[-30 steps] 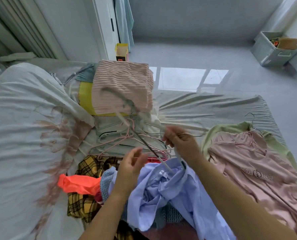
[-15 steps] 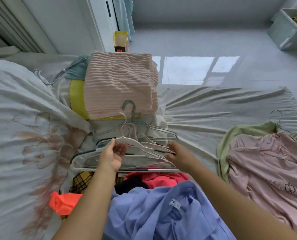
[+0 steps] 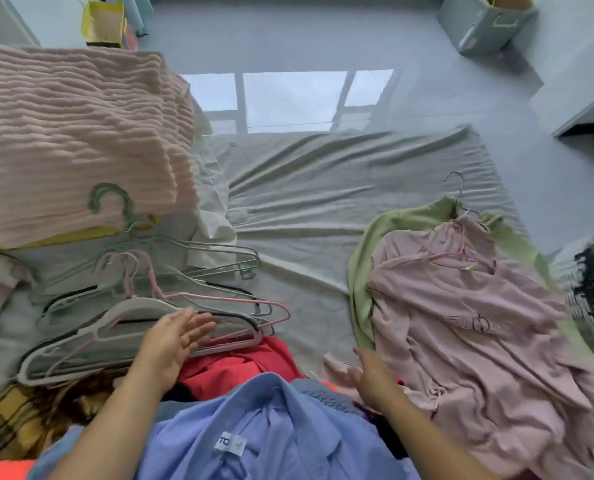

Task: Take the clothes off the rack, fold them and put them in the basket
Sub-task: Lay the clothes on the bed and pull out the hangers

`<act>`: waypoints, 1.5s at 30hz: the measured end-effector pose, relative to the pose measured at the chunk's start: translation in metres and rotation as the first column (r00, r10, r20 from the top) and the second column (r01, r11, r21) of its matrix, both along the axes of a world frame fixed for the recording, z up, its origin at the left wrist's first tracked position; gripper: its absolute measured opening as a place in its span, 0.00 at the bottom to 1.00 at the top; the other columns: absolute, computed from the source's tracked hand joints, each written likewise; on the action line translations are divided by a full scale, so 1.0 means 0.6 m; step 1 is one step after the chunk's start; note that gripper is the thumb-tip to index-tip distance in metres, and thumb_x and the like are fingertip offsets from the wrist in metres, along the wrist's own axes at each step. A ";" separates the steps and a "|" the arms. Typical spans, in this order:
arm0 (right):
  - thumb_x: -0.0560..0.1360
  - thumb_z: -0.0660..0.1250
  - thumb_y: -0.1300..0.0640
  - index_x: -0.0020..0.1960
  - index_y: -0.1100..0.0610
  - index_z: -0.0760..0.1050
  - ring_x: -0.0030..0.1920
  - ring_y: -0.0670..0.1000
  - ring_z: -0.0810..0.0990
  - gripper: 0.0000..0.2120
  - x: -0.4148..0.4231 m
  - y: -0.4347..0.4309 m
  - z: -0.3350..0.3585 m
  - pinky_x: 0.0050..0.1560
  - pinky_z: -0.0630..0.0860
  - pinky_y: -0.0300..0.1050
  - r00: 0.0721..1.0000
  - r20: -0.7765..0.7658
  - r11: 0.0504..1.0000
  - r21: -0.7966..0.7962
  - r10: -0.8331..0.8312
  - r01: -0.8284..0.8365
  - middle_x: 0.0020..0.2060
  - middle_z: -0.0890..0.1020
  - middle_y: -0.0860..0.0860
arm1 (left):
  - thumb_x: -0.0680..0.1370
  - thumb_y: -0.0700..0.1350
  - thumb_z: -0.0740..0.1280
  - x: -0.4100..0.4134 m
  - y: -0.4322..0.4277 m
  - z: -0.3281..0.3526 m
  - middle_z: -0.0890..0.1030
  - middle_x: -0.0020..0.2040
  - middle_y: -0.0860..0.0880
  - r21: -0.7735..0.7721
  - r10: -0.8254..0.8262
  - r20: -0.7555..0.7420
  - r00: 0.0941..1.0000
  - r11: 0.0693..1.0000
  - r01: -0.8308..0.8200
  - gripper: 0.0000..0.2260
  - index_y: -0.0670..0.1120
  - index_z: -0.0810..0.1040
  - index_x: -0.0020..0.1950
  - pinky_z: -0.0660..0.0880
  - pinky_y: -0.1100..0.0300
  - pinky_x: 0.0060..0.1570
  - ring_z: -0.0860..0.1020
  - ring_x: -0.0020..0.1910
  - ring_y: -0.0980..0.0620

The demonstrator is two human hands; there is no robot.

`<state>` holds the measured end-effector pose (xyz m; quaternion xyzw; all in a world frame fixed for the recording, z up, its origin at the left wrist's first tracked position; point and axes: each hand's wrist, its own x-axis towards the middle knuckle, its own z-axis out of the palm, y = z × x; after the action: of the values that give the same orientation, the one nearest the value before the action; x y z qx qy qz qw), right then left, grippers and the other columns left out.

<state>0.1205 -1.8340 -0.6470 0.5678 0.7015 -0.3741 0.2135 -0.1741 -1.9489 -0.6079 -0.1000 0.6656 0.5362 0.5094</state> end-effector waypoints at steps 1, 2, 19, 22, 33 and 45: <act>0.79 0.58 0.59 0.72 0.60 0.61 0.69 0.56 0.66 0.22 0.026 0.015 -0.006 0.64 0.61 0.41 1.000 0.019 1.000 0.023 -0.019 0.019 0.69 0.67 0.58 | 0.81 0.41 0.57 0.031 0.002 0.003 0.82 0.39 0.45 -0.013 -0.070 -0.029 0.997 0.997 0.070 0.06 0.43 0.71 0.48 0.78 0.59 0.35 0.82 0.30 0.55; 0.78 0.58 0.61 0.70 0.60 0.63 0.68 0.57 0.66 0.21 0.051 0.033 -0.011 0.64 0.62 0.42 0.998 0.025 0.998 0.041 -0.050 0.049 0.69 0.67 0.59 | 0.81 0.41 0.57 0.062 0.006 0.009 0.81 0.42 0.44 -0.021 -0.123 -0.042 0.991 0.992 0.122 0.06 0.42 0.72 0.47 0.77 0.58 0.37 0.82 0.30 0.55; 0.77 0.56 0.63 0.76 0.60 0.49 0.75 0.58 0.49 0.30 0.291 0.440 -0.059 0.72 0.52 0.52 0.982 0.080 0.926 0.353 -0.169 0.131 0.76 0.50 0.56 | 0.80 0.34 0.57 0.299 0.011 -0.011 0.83 0.30 0.47 -0.260 -0.189 -0.272 0.944 0.959 0.117 0.07 0.34 0.73 0.46 0.78 0.68 0.32 0.81 0.31 0.53; 0.79 0.57 0.57 0.76 0.61 0.46 0.76 0.57 0.49 0.31 0.329 0.502 -0.080 0.74 0.52 0.53 0.983 0.112 0.941 0.323 -0.144 0.101 0.76 0.49 0.57 | 0.79 0.37 0.60 0.315 0.026 -0.033 0.82 0.41 0.39 -0.311 -0.191 -0.285 0.939 0.945 0.098 0.08 0.33 0.74 0.52 0.79 0.59 0.37 0.78 0.40 0.45; 0.74 0.65 0.45 0.41 0.56 0.77 0.46 0.57 0.78 0.14 0.368 0.437 0.006 0.45 0.72 0.50 0.967 -0.246 0.927 0.346 -0.059 0.144 0.39 0.79 0.52 | 0.78 0.32 0.61 0.356 0.022 0.024 0.81 0.43 0.36 -0.355 -0.295 -0.361 0.885 0.921 0.163 0.06 0.30 0.73 0.50 0.74 0.59 0.38 0.78 0.37 0.45; 0.69 0.73 0.48 0.37 0.46 0.77 0.33 0.46 0.76 0.06 0.272 0.247 0.372 0.34 0.67 0.41 0.842 -0.475 0.909 0.414 0.255 -0.042 0.28 0.78 0.46 | 0.65 0.73 0.61 0.371 0.085 0.252 0.72 0.61 0.53 -0.265 -0.458 -0.848 0.268 0.803 0.534 0.36 0.50 0.73 0.63 0.69 0.56 0.56 0.69 0.56 0.59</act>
<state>0.2839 -1.6856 -0.4240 0.4193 0.8351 -0.3488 -0.0713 0.0483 -1.8982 -0.4565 0.4247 0.8050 0.3441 0.2308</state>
